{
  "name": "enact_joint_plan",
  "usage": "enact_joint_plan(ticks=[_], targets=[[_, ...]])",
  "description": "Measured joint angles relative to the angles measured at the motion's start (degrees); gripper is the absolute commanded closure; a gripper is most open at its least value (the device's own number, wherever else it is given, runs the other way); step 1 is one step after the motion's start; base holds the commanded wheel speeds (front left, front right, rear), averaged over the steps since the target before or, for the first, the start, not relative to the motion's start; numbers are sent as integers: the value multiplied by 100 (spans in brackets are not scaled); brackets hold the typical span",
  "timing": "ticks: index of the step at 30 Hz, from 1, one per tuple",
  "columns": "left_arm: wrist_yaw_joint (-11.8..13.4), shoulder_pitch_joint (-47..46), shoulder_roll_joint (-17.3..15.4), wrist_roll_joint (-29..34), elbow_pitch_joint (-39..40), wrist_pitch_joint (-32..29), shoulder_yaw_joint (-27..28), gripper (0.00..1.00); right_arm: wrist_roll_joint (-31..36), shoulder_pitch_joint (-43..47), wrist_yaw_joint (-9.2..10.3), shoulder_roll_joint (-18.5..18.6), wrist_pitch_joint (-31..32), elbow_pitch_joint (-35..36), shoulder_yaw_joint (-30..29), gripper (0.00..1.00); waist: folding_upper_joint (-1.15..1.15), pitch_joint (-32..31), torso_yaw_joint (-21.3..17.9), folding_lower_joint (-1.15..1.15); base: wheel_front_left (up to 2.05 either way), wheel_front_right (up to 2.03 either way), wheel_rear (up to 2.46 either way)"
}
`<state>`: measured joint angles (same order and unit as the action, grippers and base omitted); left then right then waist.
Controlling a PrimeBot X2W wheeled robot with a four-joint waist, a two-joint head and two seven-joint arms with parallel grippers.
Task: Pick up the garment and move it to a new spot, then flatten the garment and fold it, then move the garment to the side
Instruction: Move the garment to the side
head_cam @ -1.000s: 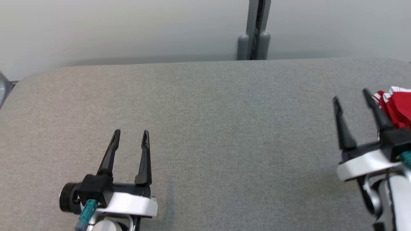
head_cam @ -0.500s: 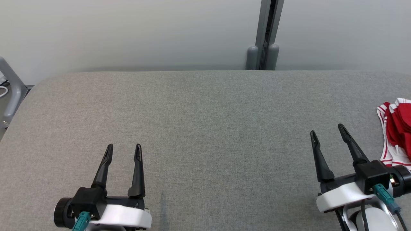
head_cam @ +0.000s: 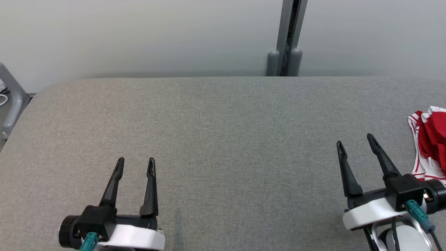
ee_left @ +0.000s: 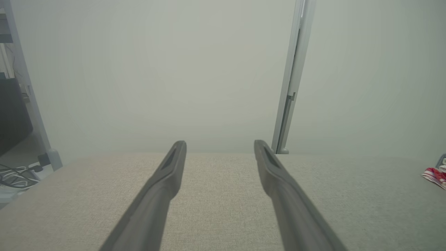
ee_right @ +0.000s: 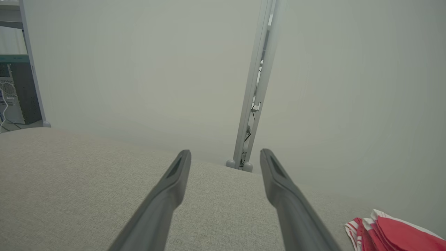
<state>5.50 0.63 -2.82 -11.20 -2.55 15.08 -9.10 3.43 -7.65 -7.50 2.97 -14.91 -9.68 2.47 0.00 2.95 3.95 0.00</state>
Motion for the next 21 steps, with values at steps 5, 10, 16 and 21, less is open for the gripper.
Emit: enact_joint_plan(ticks=[5, 10, 16, 21], targets=[[-63, 6, 0, -73, 0, 0, 25, 0, -1, 2, 0, -5, 0, 18, -20, 0, 0, -14, -15, 0, 0, 0, 0], [-98, 12, 0, -146, 7, 0, 69, 0, -4, 9, 0, -9, 0, 24, -22, 0, 0, -10, -18, 0, 0, 0, 0], [-166, 14, 0, -224, -4, 0, 91, 0, -140, 15, 0, -11, 0, 27, -38, 0, 0, 8, -17, 0, 0, 0, 0], [-209, 15, -1, -247, -25, 0, 108, 0, -198, 16, 0, -12, 0, 15, -31, 0, 0, 16, -27, 0, 0, 0, 0]])
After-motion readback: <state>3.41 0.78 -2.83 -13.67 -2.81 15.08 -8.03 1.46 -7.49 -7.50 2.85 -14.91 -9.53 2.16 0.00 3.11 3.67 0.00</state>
